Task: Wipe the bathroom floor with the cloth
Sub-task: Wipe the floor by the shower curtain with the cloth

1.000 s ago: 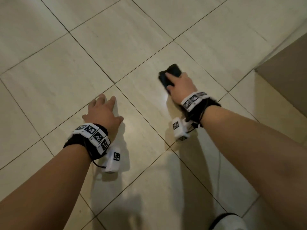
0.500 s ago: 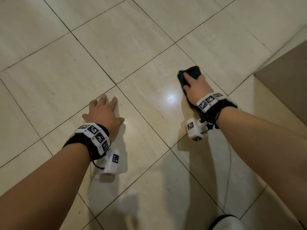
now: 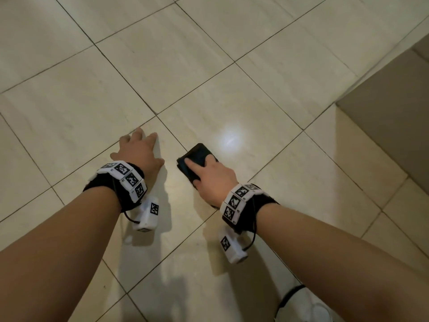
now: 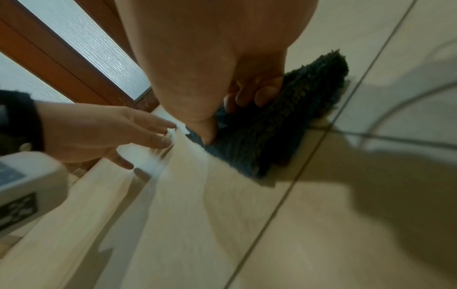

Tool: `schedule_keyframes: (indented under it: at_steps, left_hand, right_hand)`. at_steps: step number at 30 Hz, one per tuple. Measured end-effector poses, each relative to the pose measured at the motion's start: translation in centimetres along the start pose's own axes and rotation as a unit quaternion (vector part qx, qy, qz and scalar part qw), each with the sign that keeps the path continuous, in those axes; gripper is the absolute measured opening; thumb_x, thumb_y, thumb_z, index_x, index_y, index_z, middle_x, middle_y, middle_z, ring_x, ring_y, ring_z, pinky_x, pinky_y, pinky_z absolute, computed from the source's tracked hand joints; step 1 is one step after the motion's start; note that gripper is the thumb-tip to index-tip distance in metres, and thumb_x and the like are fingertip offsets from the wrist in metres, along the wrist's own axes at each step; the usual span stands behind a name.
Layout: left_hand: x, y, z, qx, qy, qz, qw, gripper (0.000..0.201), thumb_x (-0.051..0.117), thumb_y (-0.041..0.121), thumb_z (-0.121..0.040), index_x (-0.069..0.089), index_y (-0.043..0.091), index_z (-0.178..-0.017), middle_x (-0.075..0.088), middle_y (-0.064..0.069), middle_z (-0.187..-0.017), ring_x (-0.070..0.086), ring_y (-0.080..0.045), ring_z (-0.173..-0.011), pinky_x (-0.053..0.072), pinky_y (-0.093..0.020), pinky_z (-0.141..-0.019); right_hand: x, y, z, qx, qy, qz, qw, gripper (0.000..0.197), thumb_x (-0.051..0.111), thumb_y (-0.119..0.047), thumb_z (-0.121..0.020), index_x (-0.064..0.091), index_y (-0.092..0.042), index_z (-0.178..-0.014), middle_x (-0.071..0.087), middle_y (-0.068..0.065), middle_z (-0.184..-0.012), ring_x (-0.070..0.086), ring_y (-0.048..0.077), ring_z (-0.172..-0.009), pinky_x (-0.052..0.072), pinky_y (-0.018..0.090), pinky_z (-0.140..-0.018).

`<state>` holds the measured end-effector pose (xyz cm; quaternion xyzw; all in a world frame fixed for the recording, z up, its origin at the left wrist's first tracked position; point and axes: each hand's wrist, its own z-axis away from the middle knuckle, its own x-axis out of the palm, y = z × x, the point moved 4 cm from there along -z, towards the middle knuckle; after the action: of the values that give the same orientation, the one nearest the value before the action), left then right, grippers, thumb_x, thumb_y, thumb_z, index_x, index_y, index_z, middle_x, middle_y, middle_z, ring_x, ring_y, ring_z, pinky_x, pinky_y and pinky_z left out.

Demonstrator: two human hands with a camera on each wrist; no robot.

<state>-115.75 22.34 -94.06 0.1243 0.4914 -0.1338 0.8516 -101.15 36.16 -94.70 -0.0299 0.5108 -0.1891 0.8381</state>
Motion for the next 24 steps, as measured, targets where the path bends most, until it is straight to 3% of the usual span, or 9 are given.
schedule_keyframes:
  at_steps: [5, 10, 17, 24]
  left_hand:
    - [-1.2, -2.7, 0.0, -0.028, 0.039, 0.042, 0.998, 0.057, 0.067, 0.035, -0.082, 0.046, 0.031, -0.134, 0.033, -0.002, -0.149, 0.03, -0.034, -0.132, 0.039, -0.059, -0.094]
    - [-0.6, -5.9, -0.2, -0.077, 0.044, 0.023, 0.996, 0.074, 0.065, 0.046, -0.084, 0.026, 0.041, -0.146, 0.009, 0.003, -0.161, 0.012, -0.03, -0.144, 0.031, -0.065, -0.101]
    - [0.2, -6.4, -0.9, -0.081, 0.007, 0.026, 0.996, 0.078, 0.06, 0.053, -0.089, 0.016, 0.041, -0.152, 0.005, 0.006, -0.161, 0.009, -0.033, -0.146, 0.034, -0.067, -0.102]
    - [0.0, -6.6, -0.9, -0.08, 0.02, 0.013, 0.997, 0.079, 0.06, 0.055, -0.088, 0.017, 0.041, -0.153, 0.008, 0.003, -0.162, 0.012, -0.033, -0.143, 0.037, -0.062, -0.101]
  right_hand:
    - [-1.0, 2.0, -1.4, 0.033, 0.036, -0.019, 0.999, 0.057, 0.045, -0.042, -0.1, 0.02, -0.051, -0.151, 0.04, 0.003, -0.124, 0.053, 0.024, -0.105, 0.048, 0.037, -0.077]
    - [-3.8, 6.0, -5.1, 0.098, 0.07, -0.041, 0.992, 0.055, 0.045, -0.044, -0.1, 0.023, -0.054, -0.149, 0.04, 0.004, -0.128, 0.053, 0.024, -0.106, 0.041, 0.033, -0.072]
    - [-8.2, 10.3, -10.7, 0.154, 0.094, -0.075, 0.981, 0.054, 0.044, -0.039, -0.101, 0.025, -0.047, -0.151, 0.033, 0.014, -0.141, 0.056, 0.036, -0.108, 0.047, 0.04, -0.088]
    - [-11.7, 13.9, -15.6, 0.192, 0.122, -0.064, 0.972, 0.051, 0.042, -0.037, -0.103, 0.027, -0.044, -0.152, 0.027, 0.019, -0.149, 0.045, 0.042, -0.123, 0.039, 0.043, -0.104]
